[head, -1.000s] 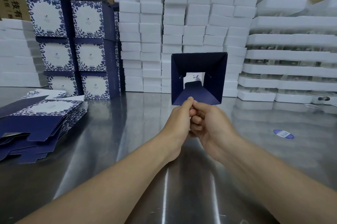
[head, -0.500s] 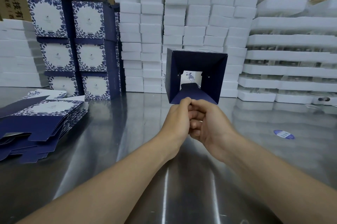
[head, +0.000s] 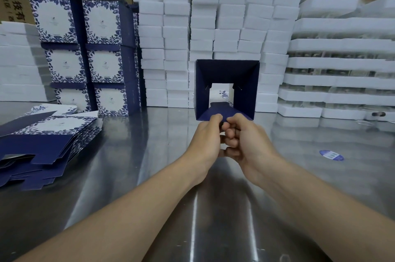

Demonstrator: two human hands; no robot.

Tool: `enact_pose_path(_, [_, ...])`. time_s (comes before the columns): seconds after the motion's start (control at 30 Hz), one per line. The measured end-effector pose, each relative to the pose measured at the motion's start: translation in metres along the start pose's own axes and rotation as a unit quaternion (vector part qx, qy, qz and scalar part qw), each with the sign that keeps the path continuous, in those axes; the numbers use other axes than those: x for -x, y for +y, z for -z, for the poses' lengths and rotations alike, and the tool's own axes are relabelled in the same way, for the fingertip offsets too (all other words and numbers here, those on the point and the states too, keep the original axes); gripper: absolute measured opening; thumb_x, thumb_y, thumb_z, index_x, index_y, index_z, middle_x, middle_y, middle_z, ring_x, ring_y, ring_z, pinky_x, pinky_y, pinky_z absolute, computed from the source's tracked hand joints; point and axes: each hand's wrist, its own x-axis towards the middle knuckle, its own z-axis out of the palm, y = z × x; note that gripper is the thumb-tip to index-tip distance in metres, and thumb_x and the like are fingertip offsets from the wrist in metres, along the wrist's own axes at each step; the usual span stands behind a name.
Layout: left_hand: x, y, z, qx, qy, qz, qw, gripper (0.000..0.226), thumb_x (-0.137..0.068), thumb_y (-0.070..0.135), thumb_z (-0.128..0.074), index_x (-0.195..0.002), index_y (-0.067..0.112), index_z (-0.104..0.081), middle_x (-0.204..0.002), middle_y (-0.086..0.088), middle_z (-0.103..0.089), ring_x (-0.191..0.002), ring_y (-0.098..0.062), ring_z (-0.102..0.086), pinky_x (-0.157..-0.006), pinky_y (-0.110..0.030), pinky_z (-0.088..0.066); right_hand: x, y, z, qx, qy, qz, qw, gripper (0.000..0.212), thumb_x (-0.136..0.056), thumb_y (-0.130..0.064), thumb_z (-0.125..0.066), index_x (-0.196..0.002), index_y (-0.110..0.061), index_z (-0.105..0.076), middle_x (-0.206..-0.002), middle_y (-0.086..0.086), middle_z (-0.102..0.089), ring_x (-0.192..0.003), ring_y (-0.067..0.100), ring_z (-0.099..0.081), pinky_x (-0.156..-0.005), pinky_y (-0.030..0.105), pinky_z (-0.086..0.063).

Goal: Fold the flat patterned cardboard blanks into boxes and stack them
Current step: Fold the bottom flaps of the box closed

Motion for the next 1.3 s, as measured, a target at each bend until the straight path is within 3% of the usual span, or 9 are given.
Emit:
enact_pose_path(0.17, [-0.001, 0.001, 0.001, 0.021, 0.011, 0.013, 1.000, 0.049, -0.110, 0.034, -0.037, -0.069, 0.019, -0.060, -0.057, 0.004, -0.061, -0.054, -0.007, -0.064, -0.055, -0.027, -0.060, 0.000, -0.001, -0.001, -0.031, -0.022, -0.002, 0.999, 0.032, -0.102, -0.015, -0.054, -0.072, -0.011, -0.065, -0.057, -0.003, -0.049, -0.043, 0.008, -0.037, -0.041, 0.020, -0.035])
enact_pose_path(0.3, [-0.002, 0.001, 0.000, 0.021, 0.002, 0.026, 0.999, 0.068, -0.109, 0.041, -0.035, -0.047, 0.026, -0.059, -0.051, 0.002, -0.058, -0.047, -0.009, -0.060, -0.054, -0.025, -0.056, -0.001, -0.003, -0.001, -0.045, -0.058, -0.016, 0.997, 0.034, -0.102, -0.015, -0.055, -0.070, -0.010, -0.066, -0.056, -0.001, -0.053, -0.040, 0.008, -0.037, -0.043, 0.022, -0.034])
enact_pose_path(0.43, [-0.004, -0.002, 0.002, 0.015, 0.023, 0.021, 0.999, 0.059, -0.108, 0.038, -0.035, -0.058, 0.024, -0.064, -0.052, 0.002, -0.058, -0.049, -0.009, -0.061, -0.061, -0.033, -0.057, 0.001, -0.007, 0.001, -0.014, -0.078, -0.046, 0.996, 0.033, -0.099, -0.022, -0.057, -0.068, -0.014, -0.065, -0.056, -0.001, -0.052, -0.040, 0.009, -0.038, -0.040, 0.021, -0.035])
enact_pose_path(0.53, [-0.002, -0.002, 0.000, 0.011, 0.008, 0.012, 1.000, 0.051, -0.106, 0.032, -0.033, -0.064, 0.022, -0.061, -0.057, 0.002, -0.057, -0.051, -0.011, -0.060, -0.057, -0.033, -0.058, 0.000, -0.008, 0.003, 0.007, -0.044, -0.048, 0.998, 0.033, -0.096, -0.028, -0.058, -0.065, -0.018, -0.063, -0.055, -0.003, -0.048, -0.040, 0.010, -0.037, -0.043, 0.022, -0.028])
enact_pose_path(0.77, [0.000, -0.005, -0.002, -0.067, -0.008, 0.005, 0.998, 0.050, -0.110, 0.032, -0.029, -0.072, 0.017, -0.058, -0.055, 0.006, -0.060, -0.053, -0.008, -0.060, -0.049, -0.022, -0.052, 0.001, 0.000, -0.002, 0.013, 0.039, -0.028, 0.999, 0.033, -0.100, -0.024, -0.044, -0.070, -0.016, -0.055, -0.050, -0.003, -0.040, -0.036, 0.011, -0.032, -0.060, 0.032, -0.035])
enact_pose_path(0.93, [0.000, -0.005, -0.002, -0.085, -0.013, -0.001, 0.996, 0.052, -0.112, 0.034, -0.028, -0.080, 0.015, -0.064, -0.062, 0.004, -0.065, -0.057, -0.009, -0.063, -0.052, -0.025, -0.054, 0.002, -0.001, -0.004, 0.010, 0.049, -0.022, 0.999, 0.031, -0.102, -0.020, -0.039, -0.074, -0.015, -0.052, -0.047, -0.005, -0.036, -0.035, 0.010, -0.029, -0.047, 0.023, -0.037])
enact_pose_path(1.07, [-0.003, -0.005, 0.000, -0.089, 0.004, 0.005, 0.996, 0.050, -0.111, 0.033, -0.028, -0.081, 0.016, -0.064, -0.066, 0.002, -0.068, -0.063, -0.013, -0.065, -0.056, -0.028, -0.055, 0.004, 0.001, -0.007, 0.032, 0.032, -0.017, 0.999, 0.032, -0.105, -0.018, -0.036, -0.076, -0.016, -0.050, -0.045, -0.008, -0.036, -0.033, 0.007, -0.030, -0.054, 0.030, -0.033])
enact_pose_path(1.17, [-0.003, -0.004, -0.001, -0.073, 0.001, 0.003, 0.997, 0.052, -0.112, 0.034, -0.027, -0.085, 0.015, -0.067, -0.061, 0.005, -0.070, -0.056, -0.006, -0.068, -0.050, -0.024, -0.055, 0.004, 0.001, -0.008, 0.027, 0.029, -0.001, 0.999, 0.034, -0.106, -0.018, -0.035, -0.075, -0.015, -0.050, -0.043, -0.007, -0.038, -0.031, 0.007, -0.032, -0.045, 0.024, -0.034])
enact_pose_path(1.3, [-0.004, -0.003, 0.001, -0.064, 0.023, 0.002, 0.998, 0.052, -0.110, 0.033, -0.029, -0.073, 0.017, -0.063, -0.058, 0.002, -0.066, -0.053, -0.009, -0.066, -0.053, -0.024, -0.058, 0.002, -0.001, -0.005, -0.011, -0.011, -0.023, 1.000, 0.035, -0.108, -0.019, -0.040, -0.077, -0.013, -0.056, -0.050, -0.004, -0.043, -0.035, 0.008, -0.036, -0.035, 0.018, -0.033])
